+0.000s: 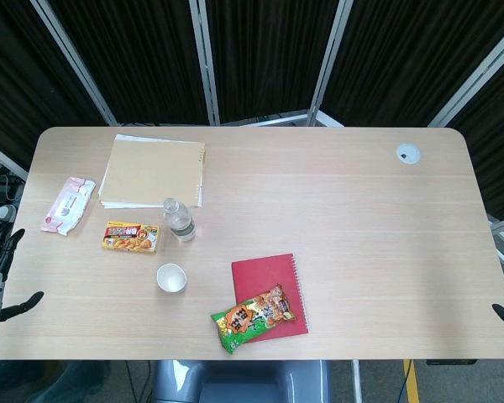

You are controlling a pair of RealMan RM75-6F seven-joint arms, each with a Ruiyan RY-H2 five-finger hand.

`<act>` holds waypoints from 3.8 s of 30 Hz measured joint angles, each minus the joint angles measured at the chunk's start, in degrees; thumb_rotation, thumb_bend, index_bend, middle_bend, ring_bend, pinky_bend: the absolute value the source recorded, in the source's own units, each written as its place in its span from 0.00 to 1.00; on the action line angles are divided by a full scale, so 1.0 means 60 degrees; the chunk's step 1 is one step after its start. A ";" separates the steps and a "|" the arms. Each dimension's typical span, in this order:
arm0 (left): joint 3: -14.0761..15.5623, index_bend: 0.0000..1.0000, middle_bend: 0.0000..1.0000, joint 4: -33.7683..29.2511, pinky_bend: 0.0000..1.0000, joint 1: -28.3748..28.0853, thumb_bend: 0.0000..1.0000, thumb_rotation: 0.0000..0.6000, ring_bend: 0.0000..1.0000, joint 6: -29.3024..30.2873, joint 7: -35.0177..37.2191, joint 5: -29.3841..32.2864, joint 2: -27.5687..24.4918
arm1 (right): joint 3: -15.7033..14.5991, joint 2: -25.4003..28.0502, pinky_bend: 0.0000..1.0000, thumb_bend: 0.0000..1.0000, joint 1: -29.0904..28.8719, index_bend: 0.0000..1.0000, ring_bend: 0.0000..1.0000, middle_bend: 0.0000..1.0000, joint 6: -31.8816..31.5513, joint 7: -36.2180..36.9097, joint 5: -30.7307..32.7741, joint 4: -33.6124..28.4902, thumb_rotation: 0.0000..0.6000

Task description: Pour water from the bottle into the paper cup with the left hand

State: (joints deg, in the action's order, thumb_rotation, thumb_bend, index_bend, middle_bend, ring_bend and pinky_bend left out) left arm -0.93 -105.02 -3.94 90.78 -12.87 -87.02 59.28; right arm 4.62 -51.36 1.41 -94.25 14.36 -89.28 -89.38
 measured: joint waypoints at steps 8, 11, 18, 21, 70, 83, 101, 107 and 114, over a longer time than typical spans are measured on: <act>-0.0131 0.00 0.00 0.0492 0.00 -0.0277 0.00 1.00 0.00 -0.0445 0.0791 -0.0037 0.0166 | 0.0005 -0.0024 0.00 0.00 -0.0070 0.00 0.00 0.00 0.0151 -0.0004 0.0052 0.0018 1.00; -0.0285 0.00 0.00 0.0852 0.00 -0.0609 0.00 1.00 0.00 -0.0943 0.1564 0.0052 0.0371 | 0.0030 -0.0021 0.00 0.00 -0.0140 0.00 0.00 0.00 0.0258 -0.0078 0.0080 -0.0055 1.00; -0.0907 0.00 0.00 0.2018 0.00 -0.1918 0.00 1.00 0.00 -0.3012 0.3336 0.0805 0.1514 | 0.0046 -0.0075 0.00 0.00 -0.0311 0.00 0.00 0.00 0.0611 -0.0560 0.0191 -0.0198 1.00; -0.1250 0.00 0.00 0.2761 0.00 -0.2687 0.00 1.00 0.00 -0.3933 0.4166 0.1115 0.2316 | 0.0057 -0.0151 0.00 0.00 -0.0401 0.00 0.00 0.00 0.0877 -0.0745 0.0376 -0.0186 1.00; -0.2196 0.14 0.07 0.9035 0.06 -0.6665 0.14 1.00 0.02 -0.8219 0.9521 0.1848 0.7259 | 0.0290 -0.0480 0.00 0.00 -0.0899 0.00 0.00 0.00 0.2108 -0.1563 0.1617 0.0072 1.00; -0.2400 0.60 0.49 0.8769 0.35 -0.6911 0.66 1.00 0.34 -0.8566 1.0351 0.2056 0.7323 | 0.0340 -0.0499 0.00 0.00 -0.0938 0.00 0.00 0.00 0.2310 -0.1302 0.1807 0.0311 1.00; -0.2464 0.61 0.50 0.6643 0.36 -0.6519 0.65 1.00 0.36 -0.7648 1.0571 0.1519 0.5329 | 0.0292 -0.0542 0.00 0.00 -0.0922 0.00 0.00 0.00 0.2217 -0.1395 0.1656 0.0299 1.00; -0.1595 0.60 0.50 0.6193 0.36 -0.6114 0.65 1.00 0.36 -0.7593 1.0264 0.0875 0.3945 | 0.0248 -0.0577 0.00 0.00 -0.0891 0.00 0.00 0.00 0.2143 -0.1602 0.1606 0.0225 1.00; -0.0569 0.60 0.50 0.6870 0.36 -0.5819 0.65 1.00 0.36 -0.7648 0.9388 0.0245 0.3388 | 0.0269 -0.0576 0.00 0.00 -0.0829 0.00 0.00 0.00 0.1918 -0.1839 0.1556 0.0007 1.00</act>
State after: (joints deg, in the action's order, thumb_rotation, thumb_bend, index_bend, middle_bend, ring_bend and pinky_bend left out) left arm -4.35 -63.80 -38.85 44.89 43.46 -85.55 79.61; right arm 6.23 -54.82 -3.56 -82.74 3.32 -79.94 -89.34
